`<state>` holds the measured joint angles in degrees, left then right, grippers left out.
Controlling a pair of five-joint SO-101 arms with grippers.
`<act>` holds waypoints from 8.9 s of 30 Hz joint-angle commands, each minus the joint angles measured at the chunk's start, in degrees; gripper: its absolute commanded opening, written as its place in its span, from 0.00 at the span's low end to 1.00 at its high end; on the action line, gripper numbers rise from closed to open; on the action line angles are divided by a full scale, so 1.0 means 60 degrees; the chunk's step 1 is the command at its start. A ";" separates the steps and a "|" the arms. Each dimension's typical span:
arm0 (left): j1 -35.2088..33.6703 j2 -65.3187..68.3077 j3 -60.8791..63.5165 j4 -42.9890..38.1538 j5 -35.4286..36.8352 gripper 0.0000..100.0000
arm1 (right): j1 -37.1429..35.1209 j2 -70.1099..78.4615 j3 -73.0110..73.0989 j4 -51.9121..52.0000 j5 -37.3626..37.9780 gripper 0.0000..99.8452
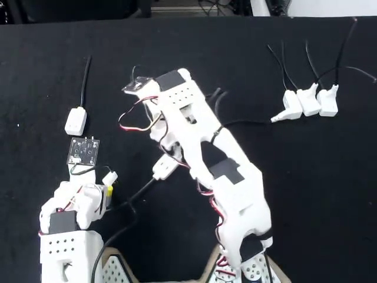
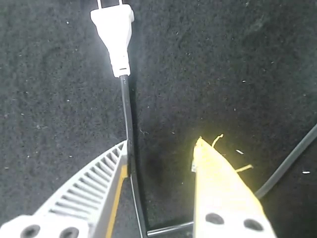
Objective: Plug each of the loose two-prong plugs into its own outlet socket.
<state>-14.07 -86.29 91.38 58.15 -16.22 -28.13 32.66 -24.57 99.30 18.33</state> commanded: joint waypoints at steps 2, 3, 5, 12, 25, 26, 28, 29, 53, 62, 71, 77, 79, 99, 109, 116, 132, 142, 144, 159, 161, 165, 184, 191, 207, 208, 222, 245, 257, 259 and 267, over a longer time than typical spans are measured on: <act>-0.0095 -0.0073 -0.0051 0.0044 0.0088 0.22 | 0.0117 -0.0637 -0.0286 0.0249 -0.0176 0.01; -0.0095 -0.0073 -0.0051 0.0044 0.0088 0.22 | 0.0117 -0.0637 -0.0286 0.0249 -0.0176 0.01; -0.0095 -0.0073 -0.0051 0.0044 0.0088 0.22 | 0.0117 -0.0623 -0.0286 0.0234 -0.0176 0.01; -0.0095 -0.0073 -0.0051 0.0044 0.0088 0.22 | 0.0117 0.0037 -0.0388 0.0103 -0.0190 0.01; -0.0095 -0.0073 -0.0051 0.0044 0.0088 0.22 | 0.0132 0.0242 -0.0989 0.0103 -0.0733 0.01; -0.0095 -0.0073 -0.0051 0.0044 0.0088 0.22 | 0.0117 0.0242 -0.0960 0.0103 -0.0791 0.01; -0.0095 -0.0073 -0.0051 0.0044 0.0088 0.22 | 0.0073 0.0242 -0.0930 0.0147 -0.0791 0.01; -0.0095 -0.0073 -0.0051 0.0044 0.0088 0.22 | 0.0059 0.0242 -0.0930 0.0176 -0.0791 0.01; -0.0095 -0.0073 -0.0051 0.0044 0.0088 0.22 | -0.0352 0.0242 -0.0022 -0.0029 -0.0029 0.01; -0.0139 -0.0073 -0.0051 0.0044 0.0088 0.22 | -0.0615 0.0242 0.0110 -0.0029 -0.0103 0.01; -0.0168 -0.0073 -0.0051 0.0044 0.0088 0.22 | -0.0747 0.0227 0.0872 -0.0835 -0.0103 0.01; -0.0183 -0.0073 -0.0051 0.0044 0.0088 0.22 | -0.0703 0.0183 0.1355 -0.1172 -0.0234 0.01; -0.0183 -0.0073 -0.0051 0.0044 0.0088 0.22 | -0.0703 0.0168 0.1604 -0.1509 -0.0425 0.01; -0.0183 -0.0073 -0.0066 0.0044 0.0088 0.22 | 0.1172 -0.1648 0.2908 -0.1817 -0.0747 0.01; -0.0183 -0.0073 -0.0051 0.0044 0.0088 0.22 | 0.1260 -0.3011 0.5839 -0.4073 -0.0718 0.01; -0.0183 -0.0073 -0.0051 0.0044 0.0088 0.22 | 0.0659 -0.3714 0.6147 -0.4103 -0.0718 0.14; -0.0198 -0.0073 -0.0081 0.0044 0.0088 0.22 | -0.0425 -0.6015 0.6498 -0.3121 0.5275 0.17; -0.0198 -0.0073 -0.0066 0.0044 0.0088 0.22 | -0.0542 -0.5971 0.7832 -0.3546 0.7883 0.17; -0.0198 -0.0073 -0.0066 0.0044 0.0088 0.22 | -0.0337 -0.5971 0.8095 -0.4147 0.7883 0.17; -0.0198 -0.0073 -0.0051 0.0044 0.0073 0.22 | -0.0029 -0.5971 0.9590 -0.6300 0.8440 0.17; -0.0198 -0.0073 -0.0051 0.0044 0.0073 0.22 | -0.0029 -0.5971 0.9751 -0.6300 0.8454 0.17; -0.0198 -0.0073 -0.0051 0.0044 0.0073 0.22 | 0.0044 -0.5971 1.0117 -0.6315 0.9055 0.17; -0.0198 -0.0073 -0.0051 0.0044 0.0073 0.22 | 0.0879 -0.4842 0.9648 -0.7121 0.9158 0.17; -0.0198 -0.0073 -0.0051 0.0044 0.0073 0.22 | 0.1773 -0.4872 0.9326 -0.7077 0.8821 0.03; -0.0183 -0.0073 -0.0051 0.0044 0.0073 0.22 | 0.6125 -0.4711 0.4857 -0.4161 0.0044 0.01; -0.0183 -0.0073 -0.0051 0.0044 0.0073 0.22 | 0.6315 -0.4667 0.4359 -0.3883 -0.0029 0.01; -0.0183 -0.0073 -0.0037 0.0044 0.0073 0.22 | 0.6696 -0.0242 -0.1707 -0.2462 -0.0132 0.01; -0.0183 -0.0073 -0.0037 0.0044 0.0073 0.22 | 0.6945 0.5575 -0.9238 -0.0308 -0.1055 0.14; -0.0183 -0.0073 -0.0037 0.0044 0.0073 0.22 | 0.6725 0.5795 -1.1670 0.0278 -0.1055 0.24; -0.0183 -0.0073 -0.0037 0.0044 0.0073 0.22 | 0.6696 0.5663 -1.1905 0.0264 -0.1055 0.24; -0.0183 -0.0073 -0.0037 0.0044 0.0073 0.22 | 0.6593 0.3114 -1.1421 0.0322 -0.1143 0.24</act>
<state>-14.59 -86.29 91.38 58.15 -16.13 12.92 61.76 -92.18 99.30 12.00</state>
